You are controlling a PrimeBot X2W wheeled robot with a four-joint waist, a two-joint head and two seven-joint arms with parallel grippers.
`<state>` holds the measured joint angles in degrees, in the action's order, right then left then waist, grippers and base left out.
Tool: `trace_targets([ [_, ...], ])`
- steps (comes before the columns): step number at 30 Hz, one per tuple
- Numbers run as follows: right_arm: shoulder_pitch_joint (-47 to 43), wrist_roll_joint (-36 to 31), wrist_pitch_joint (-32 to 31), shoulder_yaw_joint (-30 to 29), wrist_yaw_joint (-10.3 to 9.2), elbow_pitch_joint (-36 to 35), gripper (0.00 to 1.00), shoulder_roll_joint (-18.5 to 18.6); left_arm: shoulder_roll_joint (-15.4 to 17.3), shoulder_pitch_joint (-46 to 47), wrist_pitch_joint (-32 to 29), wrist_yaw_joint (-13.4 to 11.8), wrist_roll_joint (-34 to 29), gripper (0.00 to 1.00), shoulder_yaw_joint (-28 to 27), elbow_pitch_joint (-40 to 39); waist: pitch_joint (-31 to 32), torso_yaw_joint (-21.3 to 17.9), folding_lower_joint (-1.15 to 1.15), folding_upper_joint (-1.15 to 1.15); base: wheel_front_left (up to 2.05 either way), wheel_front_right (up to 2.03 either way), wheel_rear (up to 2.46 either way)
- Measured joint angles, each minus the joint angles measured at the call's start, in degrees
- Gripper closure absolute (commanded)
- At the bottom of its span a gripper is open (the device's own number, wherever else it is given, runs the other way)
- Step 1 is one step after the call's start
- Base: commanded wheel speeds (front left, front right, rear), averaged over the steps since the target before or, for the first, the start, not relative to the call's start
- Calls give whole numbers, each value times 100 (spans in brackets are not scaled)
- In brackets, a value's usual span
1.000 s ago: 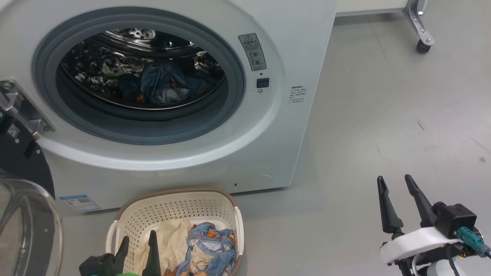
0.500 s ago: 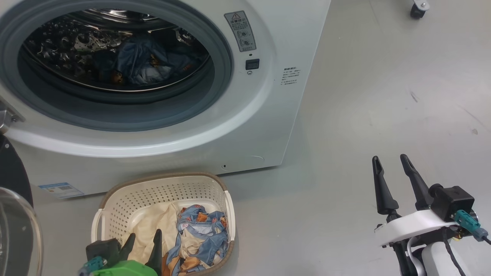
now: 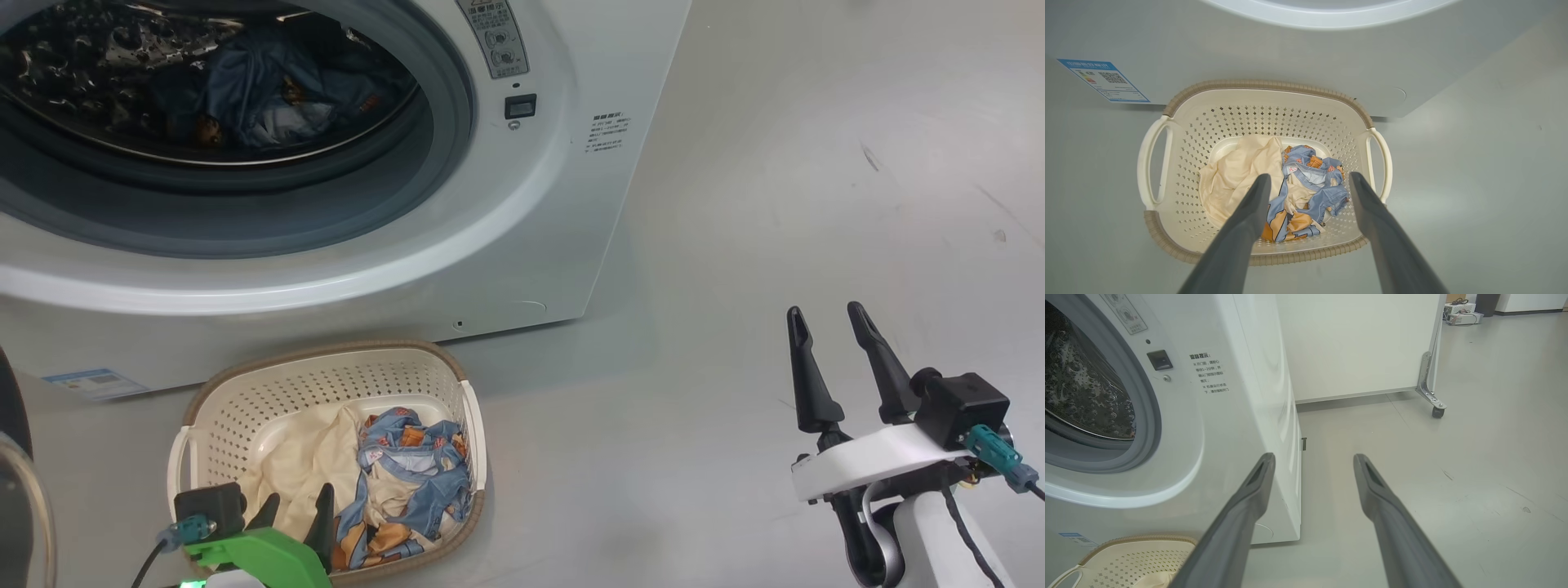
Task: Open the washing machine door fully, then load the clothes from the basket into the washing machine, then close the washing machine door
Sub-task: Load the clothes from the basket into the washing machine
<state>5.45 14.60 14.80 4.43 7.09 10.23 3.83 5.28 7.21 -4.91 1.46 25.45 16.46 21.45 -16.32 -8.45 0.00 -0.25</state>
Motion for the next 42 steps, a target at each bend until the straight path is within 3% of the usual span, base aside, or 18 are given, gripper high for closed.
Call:
trace_targets([
  [21,546,-52,0,126,0,-79,0,-5,69,847,-621,201,261,0,-120,1034,-753,-97,0,0,0,0,0],
  [42,948,-105,0,34,0,-227,0,-4,110,1738,-726,392,382,0,-114,1895,-1657,-136,1,0,0,0,0],
])
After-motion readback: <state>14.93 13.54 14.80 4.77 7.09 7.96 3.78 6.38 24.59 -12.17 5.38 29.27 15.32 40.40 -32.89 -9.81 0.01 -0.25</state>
